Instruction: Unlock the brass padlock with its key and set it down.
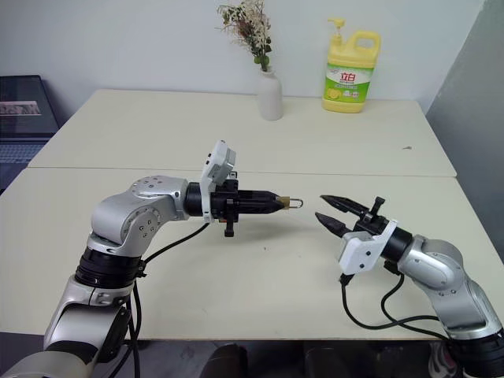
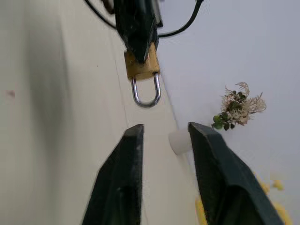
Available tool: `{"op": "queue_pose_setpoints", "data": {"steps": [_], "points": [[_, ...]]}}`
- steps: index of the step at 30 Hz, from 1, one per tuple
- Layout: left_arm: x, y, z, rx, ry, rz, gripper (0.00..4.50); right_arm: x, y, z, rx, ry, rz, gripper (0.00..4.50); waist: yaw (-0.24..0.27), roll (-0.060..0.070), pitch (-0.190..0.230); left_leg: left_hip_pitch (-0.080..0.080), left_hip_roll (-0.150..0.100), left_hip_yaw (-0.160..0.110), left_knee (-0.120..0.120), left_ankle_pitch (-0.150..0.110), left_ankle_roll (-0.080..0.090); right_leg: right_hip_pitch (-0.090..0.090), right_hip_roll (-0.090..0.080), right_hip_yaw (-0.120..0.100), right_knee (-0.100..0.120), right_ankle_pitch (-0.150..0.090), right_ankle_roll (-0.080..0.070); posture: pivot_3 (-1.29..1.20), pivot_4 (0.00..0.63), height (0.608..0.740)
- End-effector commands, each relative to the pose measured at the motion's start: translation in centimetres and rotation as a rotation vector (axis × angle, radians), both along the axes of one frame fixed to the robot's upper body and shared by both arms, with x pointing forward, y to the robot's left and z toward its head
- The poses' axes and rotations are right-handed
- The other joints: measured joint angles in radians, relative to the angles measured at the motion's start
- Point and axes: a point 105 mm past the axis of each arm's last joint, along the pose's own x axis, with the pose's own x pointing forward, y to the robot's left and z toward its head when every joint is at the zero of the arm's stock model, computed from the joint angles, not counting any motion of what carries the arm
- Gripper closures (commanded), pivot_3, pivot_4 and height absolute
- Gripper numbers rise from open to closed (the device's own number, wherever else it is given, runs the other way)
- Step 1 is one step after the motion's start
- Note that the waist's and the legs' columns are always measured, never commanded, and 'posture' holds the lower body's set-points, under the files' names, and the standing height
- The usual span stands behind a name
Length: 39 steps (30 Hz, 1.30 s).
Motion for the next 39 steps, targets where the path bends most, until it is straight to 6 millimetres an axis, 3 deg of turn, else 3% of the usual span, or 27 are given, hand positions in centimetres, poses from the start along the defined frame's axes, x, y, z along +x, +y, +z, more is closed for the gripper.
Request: {"op": "queue_pose_setpoints", "data": {"steps": [1,2,11,27,39], "points": [[-0.4,-0.2,1.0,-0.019,-0.034,-0.046,4.34,-2.1,1.7,1.4,0.059,0.06,0.133,4.26,0.0,0.0,0.0,0.0,0.0,0.0,0.0,0.0,0.0,0.0,0.0,0.0,0.0,0.0,0.0,0.0,0.15,0.74],[-0.4,-0.1,1.1,-0.019,-0.034,-0.048,4.34,-2.1,1.9,1.4,0.062,0.073,0.14,4.49,0.0,0.0,0.0,0.0,0.0,0.0,0.0,0.0,0.0,0.0,0.0,0.0,0.0,0.0,0.0,0.0,0.15,0.74],[-1.6,-0.1,1.1,-0.009,-0.038,-0.114,4.34,-1.3,3.4,2.1,0.094,0.131,0.174,4.5,0.001,0.0,0.0,0.0,0.0,-0.001,0.0,0.0,0.0,0.0,0.0,-0.001,0.0,0.0,0.001,0.0,0.15,0.74],[-3.1,0.3,0.8,0.01,-0.025,-0.172,4.34,0.2,2.4,1.0,0.076,0.172,0.139,4.5,0.001,0.0,0.0,0.0,0.0,-0.001,0.0,0.0,0.0,0.0,0.0,-0.001,-0.001,0.0,0.001,0.0,0.15,0.74],[-3.5,0.5,1.0,0.0,-0.018,-0.19,4.34,0.3,2.6,-0.3,-0.019,0.208,0.214,4.5,0.001,0.0,0.0,0.0,0.0,-0.001,0.0,0.0,0.0,0.0,0.0,-0.001,-0.001,0.0,0.001,0.0,0.15,0.74]]}}
